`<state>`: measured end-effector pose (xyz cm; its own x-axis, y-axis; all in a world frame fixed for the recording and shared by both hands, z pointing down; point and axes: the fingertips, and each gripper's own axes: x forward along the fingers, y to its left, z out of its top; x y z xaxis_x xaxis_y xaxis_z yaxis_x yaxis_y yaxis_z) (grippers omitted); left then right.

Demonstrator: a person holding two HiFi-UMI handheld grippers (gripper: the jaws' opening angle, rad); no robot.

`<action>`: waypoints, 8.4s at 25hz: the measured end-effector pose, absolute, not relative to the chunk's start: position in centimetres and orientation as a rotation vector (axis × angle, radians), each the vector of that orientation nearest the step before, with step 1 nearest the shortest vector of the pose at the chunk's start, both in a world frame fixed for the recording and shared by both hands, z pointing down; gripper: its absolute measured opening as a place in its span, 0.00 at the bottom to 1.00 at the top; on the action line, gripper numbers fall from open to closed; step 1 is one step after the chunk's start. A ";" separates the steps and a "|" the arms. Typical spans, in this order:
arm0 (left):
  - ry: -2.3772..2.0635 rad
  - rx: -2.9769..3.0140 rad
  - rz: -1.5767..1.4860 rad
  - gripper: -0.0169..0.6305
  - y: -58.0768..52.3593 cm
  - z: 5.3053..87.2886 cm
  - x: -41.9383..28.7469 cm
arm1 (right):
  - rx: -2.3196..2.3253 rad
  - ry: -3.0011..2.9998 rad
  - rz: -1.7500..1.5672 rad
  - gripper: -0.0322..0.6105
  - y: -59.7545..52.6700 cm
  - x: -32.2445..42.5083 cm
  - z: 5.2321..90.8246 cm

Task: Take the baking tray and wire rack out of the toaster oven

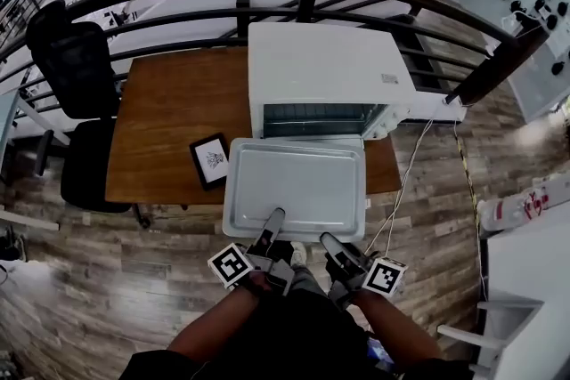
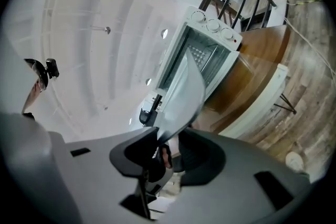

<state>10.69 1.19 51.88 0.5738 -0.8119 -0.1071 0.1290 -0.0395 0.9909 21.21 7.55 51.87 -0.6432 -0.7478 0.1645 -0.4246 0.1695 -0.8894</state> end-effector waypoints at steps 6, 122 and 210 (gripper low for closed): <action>-0.668 1.470 -0.892 0.10 1.8 49.7 4.0 | -1.029 2.206 -1.444 0.25 7.5 14.7 50.3; -0.772 1.560 0.154 0.49 -44.2 64.8 -23.8 | -1.218 2.030 -1.987 0.29 -43.5 -15.6 65.0; -1.415 2.504 -0.261 0.05 -3.8 38.3 -18.4 | -1.418 2.595 -0.541 0.05 -4.0 2.7 38.0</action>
<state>-18.43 -3.84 38.28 0.5113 -0.8588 -0.0314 -0.8134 -0.4954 0.3048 2.73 -4.03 37.97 -0.5478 -0.8350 0.0522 -0.7862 0.4925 -0.3732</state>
